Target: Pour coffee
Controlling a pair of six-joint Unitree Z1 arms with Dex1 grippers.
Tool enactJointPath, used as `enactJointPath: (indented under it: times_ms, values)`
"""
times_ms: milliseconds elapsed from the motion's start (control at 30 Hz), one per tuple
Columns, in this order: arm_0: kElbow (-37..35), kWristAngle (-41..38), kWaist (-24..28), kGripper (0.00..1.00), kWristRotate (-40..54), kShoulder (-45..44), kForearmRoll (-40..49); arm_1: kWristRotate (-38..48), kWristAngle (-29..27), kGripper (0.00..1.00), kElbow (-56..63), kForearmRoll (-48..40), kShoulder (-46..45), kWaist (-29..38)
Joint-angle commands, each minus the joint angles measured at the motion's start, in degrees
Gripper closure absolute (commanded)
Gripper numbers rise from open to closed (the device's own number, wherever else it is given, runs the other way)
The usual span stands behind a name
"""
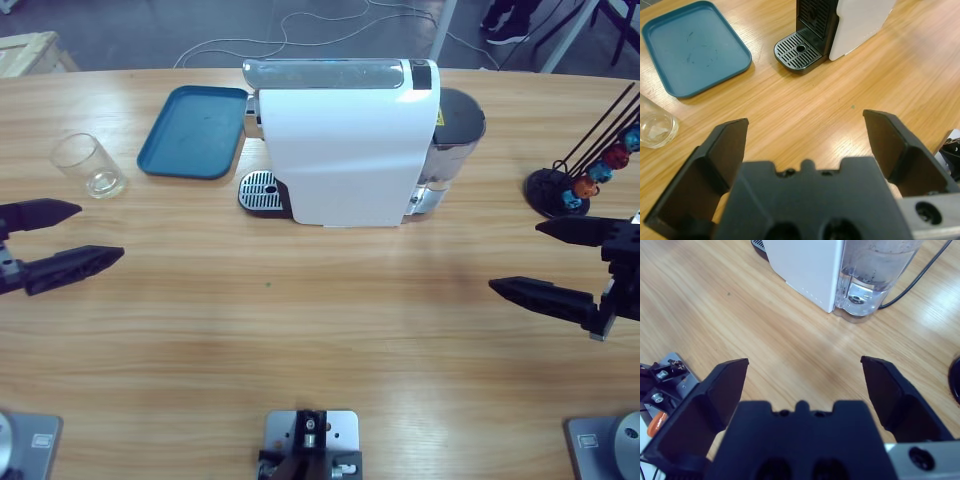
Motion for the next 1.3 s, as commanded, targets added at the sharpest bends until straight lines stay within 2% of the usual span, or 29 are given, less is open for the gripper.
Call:
enactJointPath:
  times_ms: [33,433,533,633,733,800,833,867,967,1000,1067,1133,1300]
  values:
    - [1.8,-1.4,-0.5,0.009,-0.7,1.8,-0.5,-0.7,-0.3,0.000,1.6,-0.6,1.3,0.4]
    - [1.7,-1.5,-0.5,0.009,-0.9,2.4,-0.9,-0.8,-0.2,0.000,1.6,-0.6,1.5,0.4]
    - [0.1,0.4,-0.5,0.009,-5.5,0.9,-0.7,-0.8,-0.2,0.000,1.6,-0.6,0.7,0.4]
    - [-7.1,1.9,-0.5,0.000,-12.1,-3.8,1.3,-0.8,0.0,0.000,1.8,-0.6,-0.5,0.4]
    - [-19.8,3.2,0.5,0.000,-20.1,0.1,7.6,-0.8,0.1,0.000,1.8,-0.6,-0.5,0.4]
    - [-26.2,-2.2,2.7,0.000,-22.8,5.5,10.3,-0.8,0.1,0.000,1.8,-0.8,-0.4,0.4]
    - [-28.1,-9.7,4.4,0.000,-23.6,8.9,9.8,-0.8,0.1,0.000,1.8,-0.8,-0.4,0.4]
    - [-28.3,-13.7,5.6,0.002,-25.5,11.2,7.5,-0.8,0.0,0.000,1.8,-0.8,-0.4,0.4]
    - [-28.1,-18.7,8.5,0.013,-36.4,18.1,1.2,-0.8,0.0,0.000,1.8,-0.8,-0.8,0.4]
    - [-28.1,-20.7,9.1,0.040,-40.7,20.8,-0.6,-0.8,0.0,0.000,1.8,-0.8,-1.1,0.4]
    - [-28.2,-24.6,9.2,0.180,-48.5,25.3,-5.8,-0.8,0.0,0.000,1.9,-0.8,-1.4,0.4]
    - [-30.0,-26.0,9.1,0.274,-53.5,27.8,-7.7,-0.8,0.0,0.000,2.0,-0.8,-2.0,0.4]
    - [-31.6,-26.8,8.6,0.277,-58.2,30.7,-7.6,-0.9,-0.1,0.000,2.3,-0.9,-3.0,0.4]
